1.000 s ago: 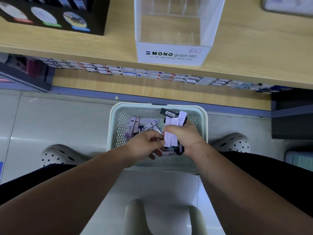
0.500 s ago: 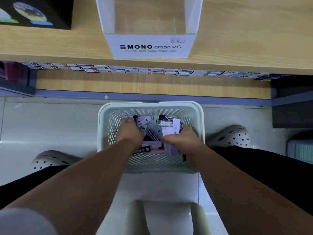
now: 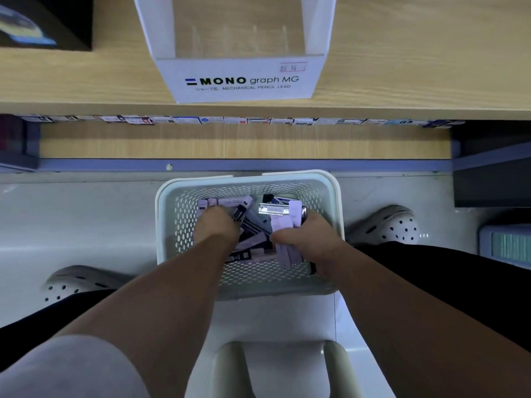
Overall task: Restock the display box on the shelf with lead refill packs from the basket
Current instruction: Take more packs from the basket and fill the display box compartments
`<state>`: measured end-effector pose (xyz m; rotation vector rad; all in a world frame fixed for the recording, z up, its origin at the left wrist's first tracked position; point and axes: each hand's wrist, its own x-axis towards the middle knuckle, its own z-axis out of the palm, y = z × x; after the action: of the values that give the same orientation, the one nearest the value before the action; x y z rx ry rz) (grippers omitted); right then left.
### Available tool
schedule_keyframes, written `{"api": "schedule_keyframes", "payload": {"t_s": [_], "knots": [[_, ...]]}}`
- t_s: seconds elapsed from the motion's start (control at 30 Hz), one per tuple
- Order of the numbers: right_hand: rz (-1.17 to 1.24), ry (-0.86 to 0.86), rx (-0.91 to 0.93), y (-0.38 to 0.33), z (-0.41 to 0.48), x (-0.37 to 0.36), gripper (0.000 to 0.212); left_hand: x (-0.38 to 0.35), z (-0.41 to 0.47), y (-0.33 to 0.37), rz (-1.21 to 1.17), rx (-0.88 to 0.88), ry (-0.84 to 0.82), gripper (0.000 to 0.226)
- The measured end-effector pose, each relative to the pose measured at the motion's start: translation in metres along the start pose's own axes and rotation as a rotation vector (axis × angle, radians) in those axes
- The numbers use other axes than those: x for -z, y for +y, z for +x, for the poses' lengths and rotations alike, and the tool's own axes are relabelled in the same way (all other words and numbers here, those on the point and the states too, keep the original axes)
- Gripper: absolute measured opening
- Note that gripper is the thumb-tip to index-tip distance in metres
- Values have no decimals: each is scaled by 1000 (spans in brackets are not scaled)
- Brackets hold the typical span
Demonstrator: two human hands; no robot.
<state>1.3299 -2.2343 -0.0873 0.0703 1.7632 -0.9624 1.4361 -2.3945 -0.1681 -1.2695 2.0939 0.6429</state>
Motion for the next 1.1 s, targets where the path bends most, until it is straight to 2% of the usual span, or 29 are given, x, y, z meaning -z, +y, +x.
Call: {"api": "schedule_keyframes", "payload": {"t_s": [0.1, 0.2, 0.27, 0.37, 0.47, 0.57, 0.63, 0.67, 0.73, 0.8, 1.1], "knots": [[-12, -12, 13, -1, -2, 3, 16, 3, -1, -1, -48, -75, -22, 17], [-48, -54, 30, -6, -8, 4, 17, 10, -6, -4, -249, -116, -66, 28], [-82, -85, 45, -13, -12, 7, 21, 21, -11, -6, -390, -107, -132, 24], [-165, -99, 84, -27, -18, 10, 38, 48, -26, -5, -744, -102, -302, 13], [-270, -128, 125, -45, -30, 15, 34, 80, -52, 0, -1127, -73, -497, 13], [-364, -201, 135, -66, -49, 17, 50, 113, -80, 4, -1207, -121, -733, 24], [-410, -227, 155, -78, -65, 18, 63, 132, -96, 4, -1189, -159, -796, 33], [-420, -242, 176, -84, -73, 19, 60, 142, -106, 5, -1162, -193, -802, 36], [-435, -271, 222, -97, -91, 23, 45, 159, -127, 8, -1072, -276, -741, 30], [-436, -291, 258, -110, -110, 27, 33, 174, -147, 12, -984, -335, -604, 18], [-385, -194, 390, -169, -186, 36, 30, 237, -224, 32, -853, -570, -168, 11]]}}
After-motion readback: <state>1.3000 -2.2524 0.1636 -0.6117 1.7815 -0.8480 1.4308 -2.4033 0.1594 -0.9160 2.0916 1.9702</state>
